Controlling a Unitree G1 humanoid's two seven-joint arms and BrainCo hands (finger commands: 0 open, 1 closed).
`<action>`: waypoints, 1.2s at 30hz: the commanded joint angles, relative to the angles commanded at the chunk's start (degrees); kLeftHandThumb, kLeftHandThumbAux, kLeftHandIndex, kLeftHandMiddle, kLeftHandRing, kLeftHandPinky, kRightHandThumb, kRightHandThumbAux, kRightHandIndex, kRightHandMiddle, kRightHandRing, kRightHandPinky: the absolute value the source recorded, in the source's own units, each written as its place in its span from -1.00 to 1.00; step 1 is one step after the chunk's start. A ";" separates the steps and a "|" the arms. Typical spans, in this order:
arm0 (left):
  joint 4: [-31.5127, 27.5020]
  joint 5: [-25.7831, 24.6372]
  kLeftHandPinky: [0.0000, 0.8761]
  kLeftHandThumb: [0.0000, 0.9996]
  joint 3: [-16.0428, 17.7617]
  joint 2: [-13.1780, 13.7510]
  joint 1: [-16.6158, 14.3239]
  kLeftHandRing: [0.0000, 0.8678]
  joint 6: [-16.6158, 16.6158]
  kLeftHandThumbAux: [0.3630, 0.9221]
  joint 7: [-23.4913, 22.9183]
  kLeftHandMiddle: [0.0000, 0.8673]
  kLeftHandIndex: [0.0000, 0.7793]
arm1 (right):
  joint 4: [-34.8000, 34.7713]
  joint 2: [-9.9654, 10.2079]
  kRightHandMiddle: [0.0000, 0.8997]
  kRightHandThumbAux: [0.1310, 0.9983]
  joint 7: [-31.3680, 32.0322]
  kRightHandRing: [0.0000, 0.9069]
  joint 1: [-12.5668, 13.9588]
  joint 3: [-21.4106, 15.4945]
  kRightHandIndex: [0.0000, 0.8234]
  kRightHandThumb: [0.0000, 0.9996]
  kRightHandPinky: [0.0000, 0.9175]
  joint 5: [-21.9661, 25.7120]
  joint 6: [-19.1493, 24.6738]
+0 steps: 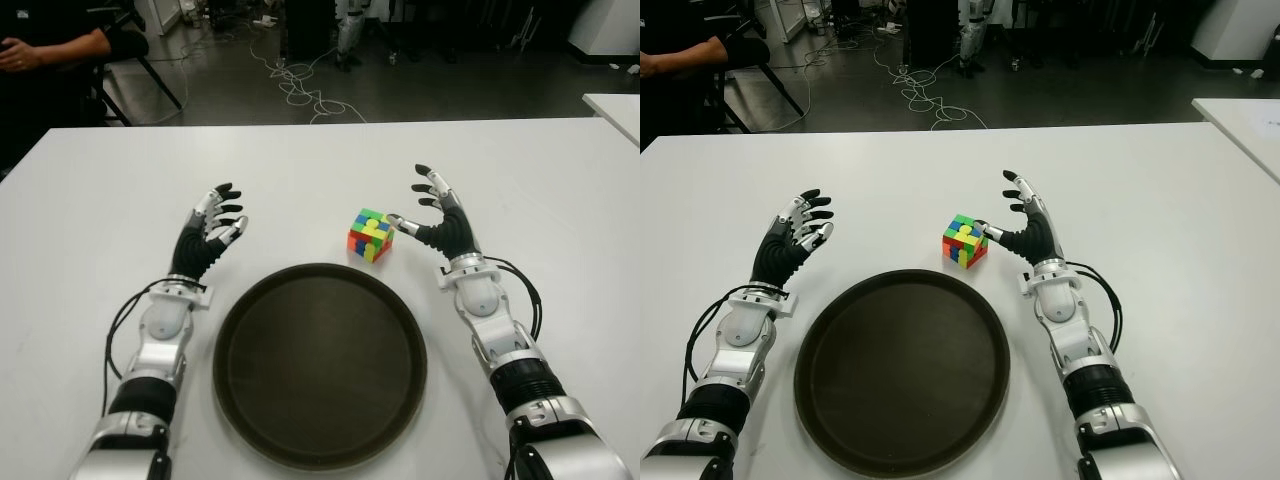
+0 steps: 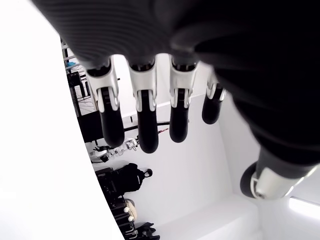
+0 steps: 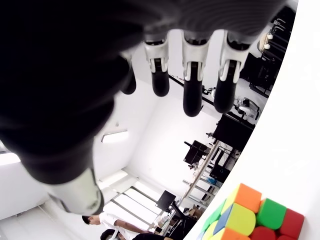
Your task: Pick up the Rubik's Cube and put it in the plate
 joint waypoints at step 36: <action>0.07 0.20 -0.45 -0.71 -0.10 0.28 0.33 -0.48 -0.73 -0.25 -0.06 -0.53 -0.62 | -0.32 0.05 -0.71 0.44 0.10 -0.61 -0.10 -0.23 -0.76 -0.53 -0.52 0.30 1.31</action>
